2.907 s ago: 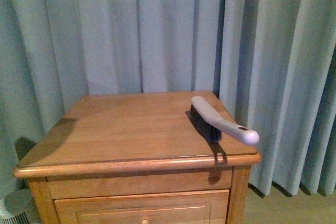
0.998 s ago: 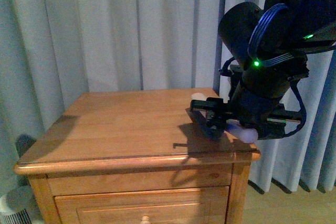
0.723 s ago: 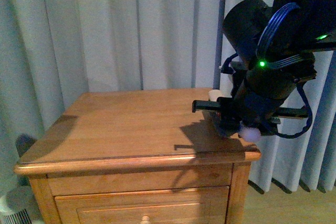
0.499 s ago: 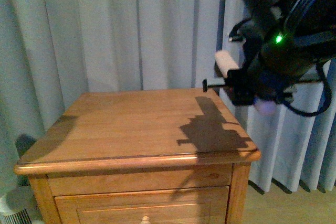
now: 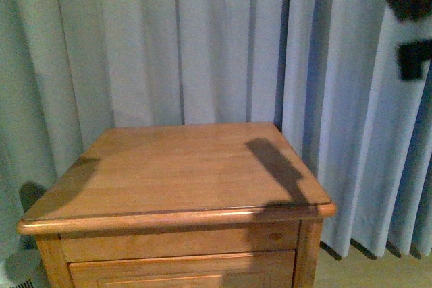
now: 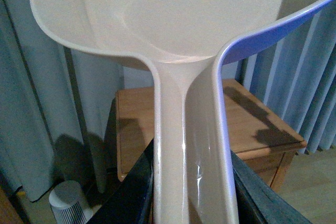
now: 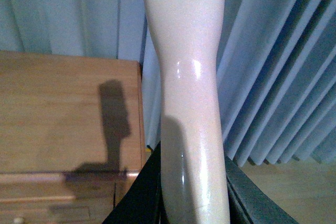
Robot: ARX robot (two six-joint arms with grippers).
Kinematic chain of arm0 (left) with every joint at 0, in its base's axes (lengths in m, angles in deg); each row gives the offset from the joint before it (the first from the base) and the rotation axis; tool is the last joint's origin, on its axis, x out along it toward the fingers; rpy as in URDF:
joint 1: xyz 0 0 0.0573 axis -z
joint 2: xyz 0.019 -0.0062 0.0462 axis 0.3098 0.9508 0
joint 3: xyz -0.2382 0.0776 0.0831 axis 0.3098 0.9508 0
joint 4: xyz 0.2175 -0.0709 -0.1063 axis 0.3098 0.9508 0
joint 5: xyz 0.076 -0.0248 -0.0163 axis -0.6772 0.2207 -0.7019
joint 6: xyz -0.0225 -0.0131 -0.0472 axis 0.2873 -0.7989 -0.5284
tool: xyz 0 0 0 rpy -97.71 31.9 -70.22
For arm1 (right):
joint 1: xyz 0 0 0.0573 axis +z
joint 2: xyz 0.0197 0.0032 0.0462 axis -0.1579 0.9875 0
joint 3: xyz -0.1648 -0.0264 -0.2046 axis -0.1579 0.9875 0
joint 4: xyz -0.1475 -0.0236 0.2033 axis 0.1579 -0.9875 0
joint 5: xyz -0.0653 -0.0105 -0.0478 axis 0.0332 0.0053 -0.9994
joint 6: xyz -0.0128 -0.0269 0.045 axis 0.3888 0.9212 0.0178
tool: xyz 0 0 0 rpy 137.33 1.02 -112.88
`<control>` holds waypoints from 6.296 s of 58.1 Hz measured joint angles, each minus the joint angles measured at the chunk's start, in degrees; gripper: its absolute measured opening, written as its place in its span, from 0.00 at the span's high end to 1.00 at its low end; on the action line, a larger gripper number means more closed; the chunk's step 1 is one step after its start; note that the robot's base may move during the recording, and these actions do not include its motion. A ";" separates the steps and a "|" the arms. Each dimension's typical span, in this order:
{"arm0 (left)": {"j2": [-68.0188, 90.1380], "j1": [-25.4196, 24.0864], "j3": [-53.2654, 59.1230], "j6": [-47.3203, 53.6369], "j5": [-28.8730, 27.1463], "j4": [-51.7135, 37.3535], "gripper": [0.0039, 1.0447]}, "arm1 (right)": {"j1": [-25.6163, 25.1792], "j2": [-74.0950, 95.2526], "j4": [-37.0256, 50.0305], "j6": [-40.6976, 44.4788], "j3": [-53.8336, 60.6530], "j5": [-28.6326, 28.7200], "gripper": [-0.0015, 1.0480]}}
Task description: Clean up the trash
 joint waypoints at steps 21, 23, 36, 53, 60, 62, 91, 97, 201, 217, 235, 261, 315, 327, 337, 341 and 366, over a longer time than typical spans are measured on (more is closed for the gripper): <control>0.00 0.00 0.00 0.00 0.02 0.00 0.74 | 4.63 -23.47 -2.14 0.31 13.79 -8.72 0.81; 0.00 0.00 0.00 0.00 0.02 0.00 0.74 | 4.61 -24.02 -2.01 0.44 13.99 -8.76 0.81; 0.00 -0.02 0.00 0.00 0.00 0.00 0.74 | 1.88 -25.77 -2.64 0.15 14.14 -7.67 0.81; 0.00 0.00 0.00 -0.02 0.00 0.00 0.74 | -0.66 -27.23 -6.34 -1.40 14.25 -7.41 0.81; 0.00 0.00 0.00 -0.02 0.02 0.00 0.74 | -0.68 -27.19 -6.56 -2.03 14.19 -7.41 0.81; 0.00 0.00 0.00 -0.02 0.00 0.00 0.74 | -0.68 -27.19 -6.58 -2.03 14.19 -7.39 0.81; -0.07 -0.07 0.11 -0.15 -0.17 -0.07 0.74 | -0.66 -26.71 -6.71 -2.23 13.57 -6.97 0.81; -0.07 -0.07 0.13 -0.13 0.07 -0.07 0.74 | -0.72 -26.82 -6.71 -2.25 13.60 -7.19 0.81; 12.48 -1.79 -6.80 9.18 -9.20 8.31 0.75 | -0.74 -26.75 -6.71 -2.25 13.49 -7.26 0.82; 40.11 -3.15 -14.69 30.73 -7.96 -1.51 0.75 | -0.74 -26.77 -6.71 -2.25 13.49 -7.23 0.82; 54.95 1.77 -20.68 43.41 -4.70 -1.51 0.75 | -0.74 -26.77 -6.71 -2.25 13.49 -7.21 0.82; 67.19 5.84 -27.82 50.60 -2.16 5.07 0.75 | -0.74 -26.77 -6.71 -2.25 13.49 -7.21 0.82; 76.96 3.87 -32.39 57.77 -3.65 10.21 0.75 | -0.74 -26.77 -6.71 -2.25 13.49 -7.21 0.82; 78.05 3.93 -32.39 58.07 -4.09 10.29 0.75 | -0.74 -26.77 -6.71 -2.25 13.49 -7.21 0.82; 78.20 3.93 -32.41 58.71 -4.13 12.20 0.75 | -0.74 -26.77 -6.71 -2.25 13.49 -7.21 0.82; 78.23 3.96 -32.46 59.04 -4.13 12.83 0.75 | -0.74 -26.80 -6.71 -2.25 13.49 -7.21 0.82; 78.23 3.98 -32.54 59.30 -4.13 12.94 0.75 | -3.45 -25.07 -16.72 -5.62 10.05 1.05 0.82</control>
